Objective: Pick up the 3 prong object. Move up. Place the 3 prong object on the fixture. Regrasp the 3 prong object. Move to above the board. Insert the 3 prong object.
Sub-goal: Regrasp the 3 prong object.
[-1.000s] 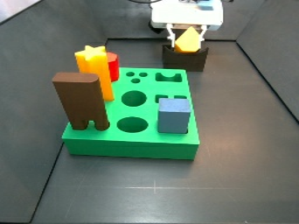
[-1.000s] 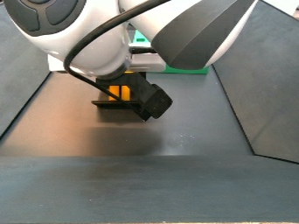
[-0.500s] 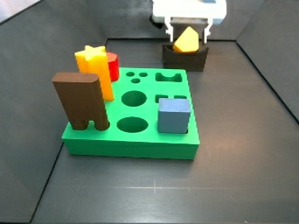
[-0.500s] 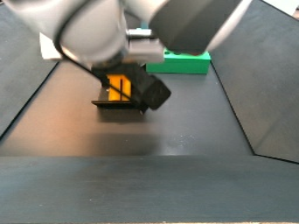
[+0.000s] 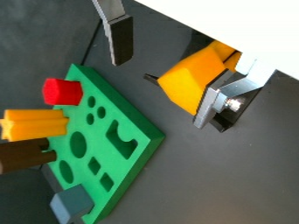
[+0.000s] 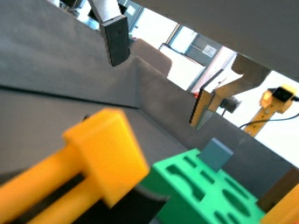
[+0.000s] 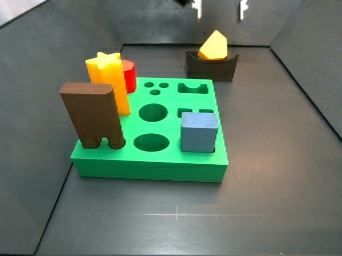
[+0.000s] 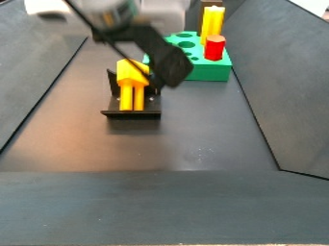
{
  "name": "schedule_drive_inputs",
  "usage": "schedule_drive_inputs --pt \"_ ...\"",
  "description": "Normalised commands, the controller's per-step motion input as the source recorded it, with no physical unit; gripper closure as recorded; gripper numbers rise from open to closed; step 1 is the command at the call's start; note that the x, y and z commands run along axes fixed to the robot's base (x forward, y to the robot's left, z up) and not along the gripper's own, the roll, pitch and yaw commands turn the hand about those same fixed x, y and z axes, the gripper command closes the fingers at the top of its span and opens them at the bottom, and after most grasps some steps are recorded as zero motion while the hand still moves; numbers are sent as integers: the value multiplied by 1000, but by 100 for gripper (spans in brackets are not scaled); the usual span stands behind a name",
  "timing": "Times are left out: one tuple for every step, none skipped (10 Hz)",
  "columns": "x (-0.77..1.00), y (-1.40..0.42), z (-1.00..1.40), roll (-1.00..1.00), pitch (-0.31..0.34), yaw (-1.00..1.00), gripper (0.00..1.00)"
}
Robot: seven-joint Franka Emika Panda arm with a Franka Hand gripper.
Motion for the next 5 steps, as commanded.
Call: schedule_drive_inputs --pt "-34 10 260 24 49 11 0" --pt "-113 -781 721 1000 68 29 0" --pt "-106 -754 683 1000 68 28 0" --pt "-113 -585 522 1000 55 27 0" --pt "-111 -479 391 1000 50 26 0"
